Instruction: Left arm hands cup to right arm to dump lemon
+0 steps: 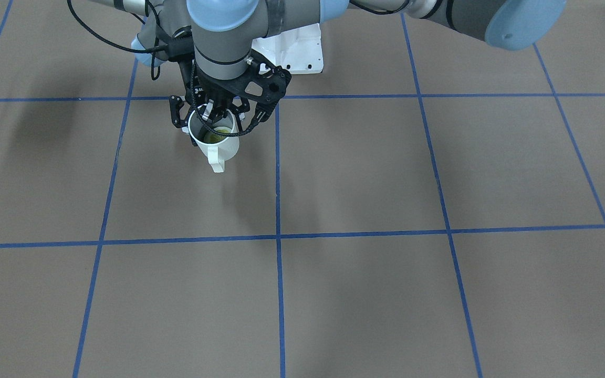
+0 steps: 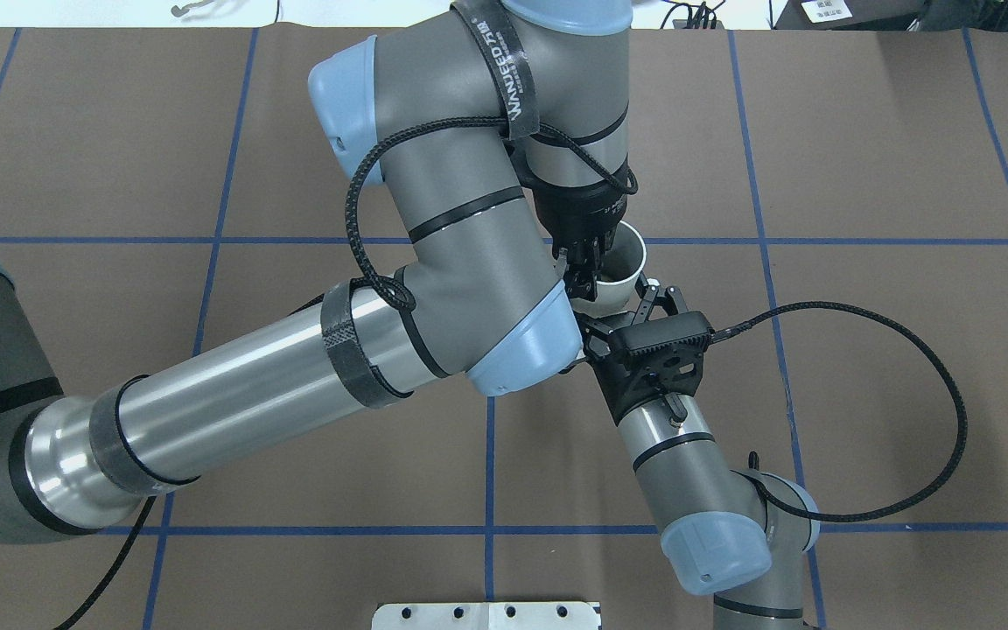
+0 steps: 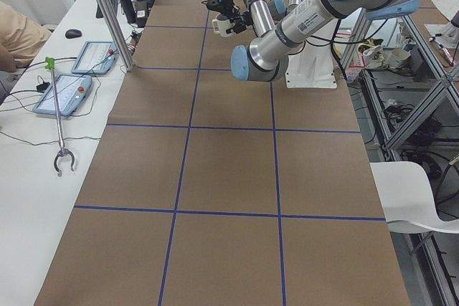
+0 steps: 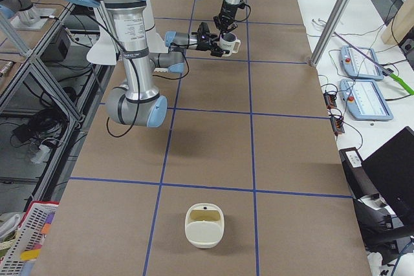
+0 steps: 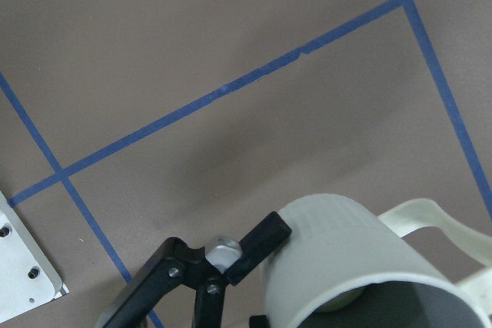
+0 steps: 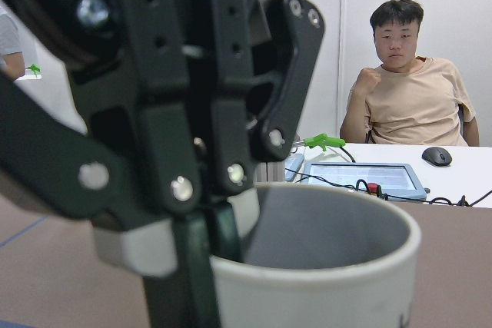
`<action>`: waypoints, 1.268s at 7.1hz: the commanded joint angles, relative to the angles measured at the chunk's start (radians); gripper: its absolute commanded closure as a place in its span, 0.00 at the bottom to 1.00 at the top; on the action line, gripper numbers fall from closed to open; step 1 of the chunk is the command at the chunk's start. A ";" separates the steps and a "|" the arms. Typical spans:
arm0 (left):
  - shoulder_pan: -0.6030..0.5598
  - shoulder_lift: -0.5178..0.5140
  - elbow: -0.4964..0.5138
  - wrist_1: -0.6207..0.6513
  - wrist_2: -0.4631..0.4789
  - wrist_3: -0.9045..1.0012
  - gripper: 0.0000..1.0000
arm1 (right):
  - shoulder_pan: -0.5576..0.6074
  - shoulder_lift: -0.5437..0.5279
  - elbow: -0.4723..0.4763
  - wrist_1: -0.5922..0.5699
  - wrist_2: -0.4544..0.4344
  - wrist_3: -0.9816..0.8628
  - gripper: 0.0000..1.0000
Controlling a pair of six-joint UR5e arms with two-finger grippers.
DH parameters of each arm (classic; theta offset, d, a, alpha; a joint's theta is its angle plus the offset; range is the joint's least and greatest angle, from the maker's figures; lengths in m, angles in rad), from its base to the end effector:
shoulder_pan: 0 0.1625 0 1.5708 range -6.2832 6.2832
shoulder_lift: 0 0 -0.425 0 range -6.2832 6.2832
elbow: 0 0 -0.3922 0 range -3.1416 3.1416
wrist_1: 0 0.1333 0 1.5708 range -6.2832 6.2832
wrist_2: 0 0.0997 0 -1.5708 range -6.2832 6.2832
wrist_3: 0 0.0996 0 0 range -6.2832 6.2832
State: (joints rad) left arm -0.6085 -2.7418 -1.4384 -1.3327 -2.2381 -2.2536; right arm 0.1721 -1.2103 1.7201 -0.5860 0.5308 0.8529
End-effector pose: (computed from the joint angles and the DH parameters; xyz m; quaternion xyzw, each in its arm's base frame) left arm 0.5466 -0.4681 -0.0271 -0.3151 0.3567 -0.4217 0.7718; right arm -0.5044 -0.3102 0.2732 0.5829 -0.3755 0.1536 0.7040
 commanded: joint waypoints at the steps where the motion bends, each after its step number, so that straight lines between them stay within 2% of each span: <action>1: 0.004 0.004 -0.008 0.001 0.000 0.000 1.00 | 0.000 0.000 -0.001 0.000 0.000 0.002 0.01; 2: 0.004 0.008 -0.011 0.001 -0.002 0.000 1.00 | 0.000 0.000 -0.002 0.000 0.000 0.002 0.03; 3: 0.004 0.010 -0.016 0.001 -0.005 0.000 1.00 | 0.000 -0.002 -0.002 0.000 0.000 0.002 0.17; 4: 0.004 0.010 -0.014 0.001 -0.009 0.000 1.00 | 0.000 -0.002 -0.002 0.000 0.000 0.000 0.40; 5: 0.004 0.008 -0.014 0.000 -0.009 0.000 0.87 | 0.000 -0.005 -0.002 0.000 0.000 0.000 0.67; 6: 0.004 0.008 -0.016 0.000 -0.009 0.000 0.54 | 0.000 -0.006 -0.002 0.000 0.000 0.000 0.76; 7: 0.003 0.004 -0.042 0.004 -0.008 -0.009 0.01 | 0.000 -0.008 -0.002 0.000 0.000 0.000 0.76; 9: -0.046 0.008 -0.160 0.007 -0.008 -0.007 0.00 | 0.000 -0.015 -0.004 0.000 0.000 0.000 0.75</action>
State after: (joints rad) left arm -0.6256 -2.7351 -1.5372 -1.3282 -2.2460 -2.2611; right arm 0.1718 -1.2201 1.7173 -0.5860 0.5307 0.8529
